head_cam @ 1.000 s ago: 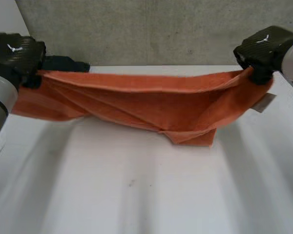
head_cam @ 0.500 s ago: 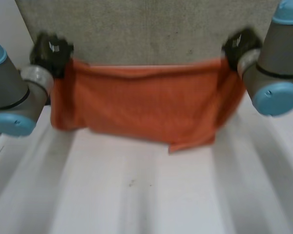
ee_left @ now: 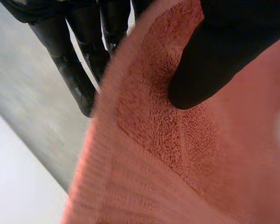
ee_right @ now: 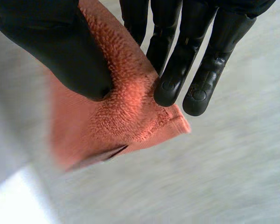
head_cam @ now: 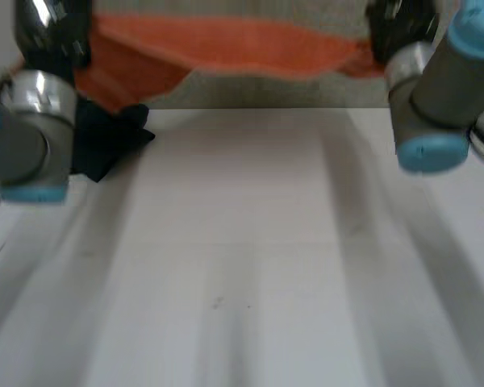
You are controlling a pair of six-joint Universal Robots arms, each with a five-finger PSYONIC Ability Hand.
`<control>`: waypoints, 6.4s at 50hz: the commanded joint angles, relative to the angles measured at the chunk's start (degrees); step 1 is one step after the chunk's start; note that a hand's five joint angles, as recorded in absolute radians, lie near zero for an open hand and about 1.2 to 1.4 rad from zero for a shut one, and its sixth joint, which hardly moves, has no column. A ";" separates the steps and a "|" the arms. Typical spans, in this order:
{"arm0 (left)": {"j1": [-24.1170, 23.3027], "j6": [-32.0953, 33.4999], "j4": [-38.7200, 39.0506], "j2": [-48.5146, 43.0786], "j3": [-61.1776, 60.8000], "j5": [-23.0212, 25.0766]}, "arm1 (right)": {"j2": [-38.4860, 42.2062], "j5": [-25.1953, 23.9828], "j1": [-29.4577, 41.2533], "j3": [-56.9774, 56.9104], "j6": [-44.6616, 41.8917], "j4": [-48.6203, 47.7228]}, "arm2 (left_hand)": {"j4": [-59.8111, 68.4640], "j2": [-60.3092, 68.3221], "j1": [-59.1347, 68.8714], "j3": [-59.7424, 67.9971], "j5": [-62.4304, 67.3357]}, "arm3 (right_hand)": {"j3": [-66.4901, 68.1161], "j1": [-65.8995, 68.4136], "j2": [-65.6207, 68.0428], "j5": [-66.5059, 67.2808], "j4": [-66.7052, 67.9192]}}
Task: Fold the laundry.
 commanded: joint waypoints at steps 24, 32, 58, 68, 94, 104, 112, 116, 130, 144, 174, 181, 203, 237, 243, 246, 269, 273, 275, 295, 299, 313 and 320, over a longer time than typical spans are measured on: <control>-0.05 6.83 -35.03 12.25 -28.17 0.37 | -17.43 -6.17 -8.18 51.10 4.86 9.88 | -48.82 -48.71 -46.12 -48.44 -45.55 | 12.74 23.19 12.94 13.01 11.85; 3.46 -2.46 -35.73 12.35 -28.43 0.19 | -18.13 -9.34 -9.86 55.67 6.18 4.97 | -49.05 -48.94 -46.35 -48.66 -45.78 | 12.74 23.19 12.94 13.01 11.85; 7.16 -37.38 -41.71 6.91 -24.14 0.37 | -18.13 -9.78 -9.68 58.84 11.19 0.65 | -36.74 -36.63 -34.04 -36.35 -33.47 | 12.74 23.19 12.94 13.01 11.85; 3.38 -37.56 -42.06 -0.92 -17.45 0.01 | -18.31 -9.78 -9.95 59.81 11.19 0.13 | -39.96 -39.85 -37.26 -39.57 -36.69 | 12.74 23.19 12.94 13.01 11.85; -1.98 -37.91 -41.53 -12.52 -4.88 -5.61 | -18.40 -9.87 -9.86 61.65 11.10 -0.05 | -30.05 -29.94 -27.35 -29.67 -26.78 | 12.74 23.19 12.94 13.01 11.85; -2.24 -32.73 -40.30 -12.18 -5.58 -6.40 | -18.92 -9.69 -9.95 61.39 10.57 0.04 | 9.46 9.56 12.15 9.84 12.72 | 12.74 23.19 12.94 13.01 11.85; -2.42 -21.49 -40.92 1.34 -11.55 -9.74 | -25.24 -9.87 -9.95 59.46 6.90 4.85 | 11.15 11.26 13.85 11.54 14.42 | 12.74 23.19 12.94 13.01 11.85; -1.54 -10.78 -42.14 7.15 -15.59 -9.74 | -27.44 -9.87 -9.95 57.88 3.20 10.57 | 11.15 11.26 13.85 11.54 14.42 | 12.74 23.19 12.94 13.01 11.85; -1.28 21.86 -62.96 22.10 -32.73 -9.74 | -35.53 -10.22 -15.91 59.54 -13.50 34.83 | 11.15 11.26 13.85 11.54 14.42 | 12.74 23.19 12.94 13.01 11.85; -4.00 20.98 -48.40 7.44 -19.66 -8.16 | -23.17 -10.66 -17.34 53.76 -8.52 21.24 | 11.15 11.26 13.85 11.54 14.42 | 12.74 23.19 12.94 13.01 11.85; -8.49 -7.85 -61.57 20.17 -29.22 -2.18 | -20.33 -3.01 -11.00 55.33 1.61 8.47 | -46.36 -46.25 -43.66 -45.97 -43.09 | 12.74 23.19 12.94 13.01 11.85; -7.87 -7.94 -61.48 19.64 -32.21 -2.27 | -20.07 -3.10 -11.70 55.50 1.78 7.77 | -41.47 -41.37 -38.78 -41.09 -38.21 | 12.74 23.19 12.94 13.01 11.85; -7.52 -7.94 -60.69 19.20 -33.44 -2.89 | -19.19 -3.10 -13.20 55.68 1.87 5.84 | -38.61 -38.51 -35.92 -38.23 -35.35 | 12.74 23.19 12.94 13.01 11.85; -6.55 -5.65 -58.14 17.27 -36.25 -7.46 | -20.24 -3.54 -14.69 57.00 1.78 6.10 | -19.94 -19.84 -17.25 -19.56 -16.68 | 12.74 23.19 12.94 13.01 11.85; -6.11 -5.65 -57.70 16.74 -37.48 -7.28 | -20.24 -3.54 -14.69 57.00 1.78 6.19 | -12.93 -12.82 -10.23 -12.54 -9.66 | 12.74 23.19 12.94 13.01 11.85; -5.94 -5.65 -57.61 16.57 -37.48 -7.37 | -20.33 -3.45 -14.69 57.17 1.70 6.45 | 5.06 5.16 7.76 5.44 8.33 | 12.74 23.19 12.94 13.01 11.85; -4.54 17.81 -74.23 34.06 -36.26 -7.63 | -44.94 -21.73 -34.73 70.71 -24.06 33.17 | 11.15 11.26 13.85 11.54 14.42 | 12.74 23.19 12.94 13.01 11.85; -3.48 17.99 -69.76 30.03 -32.48 -7.72 | -44.50 -22.35 -34.82 69.83 -21.96 30.03 | 11.15 11.26 13.85 11.54 14.42 | 12.74 23.19 12.94 13.01 11.85; -2.69 17.90 -64.68 24.86 -29.68 -7.90 | -44.06 -22.00 -34.29 69.57 -20.46 27.65 | 11.15 11.26 13.85 11.54 14.42 | 12.74 23.19 12.94 13.01 11.85; -4.09 16.41 -35.21 -11.90 -1.55 -12.64 | -3.75 -3.45 -12.41 32.68 -12.37 2.32 | 11.15 11.26 13.85 11.54 14.42 | 12.74 23.19 12.94 13.01 11.85; -4.71 16.32 -31.34 -16.04 1.27 -12.56 | 2.41 -2.66 -11.88 25.99 -12.19 2.15 | 11.15 11.26 13.85 11.54 14.42 | 3.47 13.93 3.68 3.74 2.58; -8.31 15.44 -25.01 -9.73 -3.81 -12.99 | -9.06 0.07 -11.09 28.51 -0.86 -2.25 | -58.85 -58.74 -56.15 -58.46 -55.58 | -57.26 -46.81 -57.06 -56.99 -58.15; -8.57 12.20 -25.36 0.73 -13.91 -12.73 | -19.62 -10.99 -16.96 40.72 2.13 7.47 | -58.85 -58.74 -56.15 -58.46 -55.58 | -57.26 -46.81 -57.06 -56.99 -58.15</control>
